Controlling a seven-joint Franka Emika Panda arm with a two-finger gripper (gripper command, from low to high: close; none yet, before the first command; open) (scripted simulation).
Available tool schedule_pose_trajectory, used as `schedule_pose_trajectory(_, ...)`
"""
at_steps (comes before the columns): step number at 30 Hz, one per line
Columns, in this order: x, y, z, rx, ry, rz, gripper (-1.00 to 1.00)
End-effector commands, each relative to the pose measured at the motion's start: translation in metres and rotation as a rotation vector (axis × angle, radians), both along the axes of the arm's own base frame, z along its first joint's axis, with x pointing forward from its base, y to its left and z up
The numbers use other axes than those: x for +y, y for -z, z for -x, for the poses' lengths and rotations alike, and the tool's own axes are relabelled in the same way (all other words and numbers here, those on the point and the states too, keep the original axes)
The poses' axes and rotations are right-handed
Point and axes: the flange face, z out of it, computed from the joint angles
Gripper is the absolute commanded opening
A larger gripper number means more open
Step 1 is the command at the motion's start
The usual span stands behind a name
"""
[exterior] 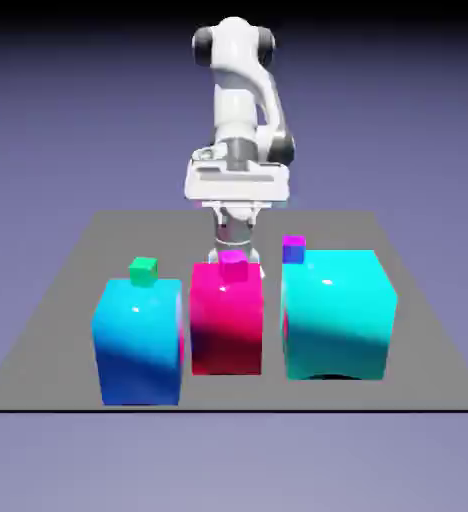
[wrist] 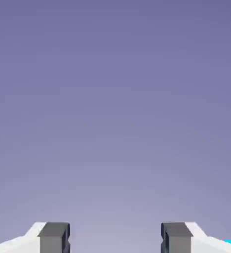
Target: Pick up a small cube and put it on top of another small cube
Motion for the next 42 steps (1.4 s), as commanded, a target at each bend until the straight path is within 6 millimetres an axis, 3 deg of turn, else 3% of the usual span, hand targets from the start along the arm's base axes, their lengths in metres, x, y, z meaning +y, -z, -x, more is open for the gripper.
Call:
schedule_pose_trajectory(1, -0.002, 0.002, -0.006, 0.018, -0.041, 0.059, 0.0)
schedule_pose_trajectory(12, -0.038, 0.042, -0.073, 0.273, -0.522, 0.646, 0.0)
schedule_pose_trajectory(23, -0.149, 0.097, -0.11, 0.63, -0.99, 1.073, 0.0)
schedule_pose_trajectory(29, -0.231, 0.128, -0.098, 0.83, -1.197, 1.163, 0.0)
schedule_pose_trajectory(42, -0.313, 0.131, -0.014, 0.782, -0.979, 0.97, 0.0)
